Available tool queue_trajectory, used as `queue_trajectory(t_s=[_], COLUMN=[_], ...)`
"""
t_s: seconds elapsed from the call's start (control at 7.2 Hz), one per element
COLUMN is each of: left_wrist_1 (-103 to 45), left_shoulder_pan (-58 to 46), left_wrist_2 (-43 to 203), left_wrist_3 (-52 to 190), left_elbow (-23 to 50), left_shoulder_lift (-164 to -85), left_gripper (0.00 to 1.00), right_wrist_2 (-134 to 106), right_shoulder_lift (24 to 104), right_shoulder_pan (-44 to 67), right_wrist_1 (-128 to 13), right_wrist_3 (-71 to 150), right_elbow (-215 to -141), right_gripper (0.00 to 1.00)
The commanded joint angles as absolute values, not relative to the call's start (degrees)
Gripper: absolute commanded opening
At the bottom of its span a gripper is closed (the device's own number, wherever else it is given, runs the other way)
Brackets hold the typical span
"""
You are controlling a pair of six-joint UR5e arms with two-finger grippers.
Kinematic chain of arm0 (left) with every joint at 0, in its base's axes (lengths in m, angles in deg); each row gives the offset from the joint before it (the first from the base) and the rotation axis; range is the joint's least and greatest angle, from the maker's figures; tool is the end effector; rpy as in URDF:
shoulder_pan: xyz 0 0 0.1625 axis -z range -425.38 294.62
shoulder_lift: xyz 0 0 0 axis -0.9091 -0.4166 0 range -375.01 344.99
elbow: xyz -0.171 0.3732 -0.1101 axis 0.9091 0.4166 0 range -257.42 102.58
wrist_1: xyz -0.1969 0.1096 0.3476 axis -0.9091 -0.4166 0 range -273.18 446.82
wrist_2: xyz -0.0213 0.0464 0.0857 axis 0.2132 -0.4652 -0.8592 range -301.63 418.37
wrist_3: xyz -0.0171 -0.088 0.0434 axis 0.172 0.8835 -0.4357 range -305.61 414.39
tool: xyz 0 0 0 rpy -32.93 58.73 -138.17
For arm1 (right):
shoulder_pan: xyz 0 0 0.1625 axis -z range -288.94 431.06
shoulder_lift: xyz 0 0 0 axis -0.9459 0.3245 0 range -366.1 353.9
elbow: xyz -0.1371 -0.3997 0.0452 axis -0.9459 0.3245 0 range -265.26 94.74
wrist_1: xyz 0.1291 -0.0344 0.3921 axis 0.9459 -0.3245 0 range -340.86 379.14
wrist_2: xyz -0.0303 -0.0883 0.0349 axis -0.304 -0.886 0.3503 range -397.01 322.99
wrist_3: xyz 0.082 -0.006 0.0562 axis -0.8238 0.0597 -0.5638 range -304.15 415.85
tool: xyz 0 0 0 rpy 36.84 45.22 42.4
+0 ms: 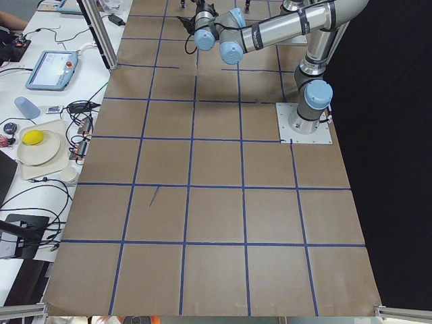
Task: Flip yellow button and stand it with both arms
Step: 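Open the left gripper and pull it back while the right gripper withdraws the button, then carry the yellow button with the right gripper and lower it upright onto the table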
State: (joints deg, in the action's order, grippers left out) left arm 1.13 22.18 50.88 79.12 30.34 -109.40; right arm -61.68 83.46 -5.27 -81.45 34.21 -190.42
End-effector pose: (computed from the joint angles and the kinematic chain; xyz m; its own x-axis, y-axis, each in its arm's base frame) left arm -0.2112 -0.4962 0.3955 -0.0896 -0.6785 0.7291 -0.0859 0.7346 0.6731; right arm 0.1048 -0.5161 0.4319 -0.2729 0.5202 -0.8093 0.3615 0.8350 0.4149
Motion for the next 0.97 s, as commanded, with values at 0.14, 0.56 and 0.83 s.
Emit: queue_trajectory(t_s=[0.14,0.56,0.83], left_wrist_1=[23.7,24.3,21.0], left_shoulder_pan=[20.9,20.3,18.5], left_wrist_2=[24.7,-1.0,-13.5], left_wrist_3=[99.4,92.8,73.9], left_elbow=[29.7,24.5,24.1], left_shoulder_lift=[-109.0,-110.1,-110.2], left_gripper=[0.99,0.98,0.99], right_wrist_2=[-79.2,-102.5,-118.3], right_shoulder_lift=[84.4,87.4,87.1], right_shoulder_pan=[-3.7,-4.0,-3.6], right_wrist_1=[-81.4,-79.4,-79.8], right_wrist_3=[49.9,78.9,102.7], right_elbow=[-189.6,-190.6,-191.4], right_gripper=[0.30,0.28,0.27])
